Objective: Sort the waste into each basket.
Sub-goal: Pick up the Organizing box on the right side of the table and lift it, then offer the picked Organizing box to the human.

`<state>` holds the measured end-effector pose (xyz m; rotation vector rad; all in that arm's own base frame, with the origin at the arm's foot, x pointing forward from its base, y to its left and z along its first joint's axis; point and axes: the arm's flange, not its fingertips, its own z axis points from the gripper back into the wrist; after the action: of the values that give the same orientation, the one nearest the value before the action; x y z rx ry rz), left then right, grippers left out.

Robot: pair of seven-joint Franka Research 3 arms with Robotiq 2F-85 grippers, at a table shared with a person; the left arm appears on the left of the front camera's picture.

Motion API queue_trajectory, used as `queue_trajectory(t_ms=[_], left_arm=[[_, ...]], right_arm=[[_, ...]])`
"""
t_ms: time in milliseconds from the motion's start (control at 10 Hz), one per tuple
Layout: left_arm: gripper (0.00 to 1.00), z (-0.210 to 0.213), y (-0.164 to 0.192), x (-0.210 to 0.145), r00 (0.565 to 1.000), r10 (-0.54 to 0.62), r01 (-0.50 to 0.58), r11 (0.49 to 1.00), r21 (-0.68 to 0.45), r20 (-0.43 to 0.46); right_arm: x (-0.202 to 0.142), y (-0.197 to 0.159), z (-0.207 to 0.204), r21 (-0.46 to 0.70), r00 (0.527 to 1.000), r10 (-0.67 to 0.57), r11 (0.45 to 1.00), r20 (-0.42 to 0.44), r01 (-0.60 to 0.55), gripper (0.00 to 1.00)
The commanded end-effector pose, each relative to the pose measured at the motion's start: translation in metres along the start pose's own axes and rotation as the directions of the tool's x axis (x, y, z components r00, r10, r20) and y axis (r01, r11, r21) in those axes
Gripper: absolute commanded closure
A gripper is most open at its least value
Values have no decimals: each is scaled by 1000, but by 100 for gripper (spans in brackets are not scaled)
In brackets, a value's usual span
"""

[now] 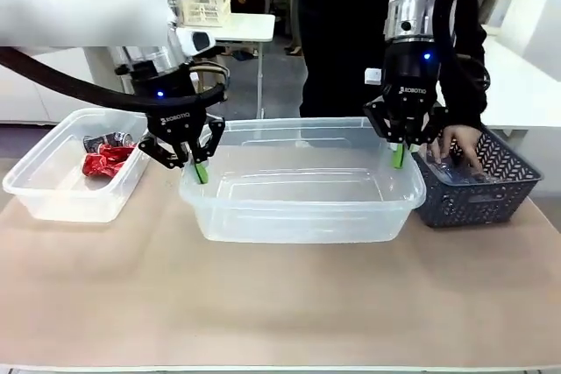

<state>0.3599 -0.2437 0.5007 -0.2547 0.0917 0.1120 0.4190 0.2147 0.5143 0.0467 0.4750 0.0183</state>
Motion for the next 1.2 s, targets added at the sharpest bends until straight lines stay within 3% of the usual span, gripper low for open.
queue_trajectory(t_ms=[0, 1100], left_arm=[[96, -2, 1, 5, 1000, 21, -21, 1000, 14, -2], [96, -2, 1, 5, 1000, 21, -21, 1000, 14, -2]], right_arm=[[4, 4, 7, -6, 1000, 24, 1000, -1, -24, 94], [4, 4, 7, -6, 1000, 24, 1000, -1, -24, 94]])
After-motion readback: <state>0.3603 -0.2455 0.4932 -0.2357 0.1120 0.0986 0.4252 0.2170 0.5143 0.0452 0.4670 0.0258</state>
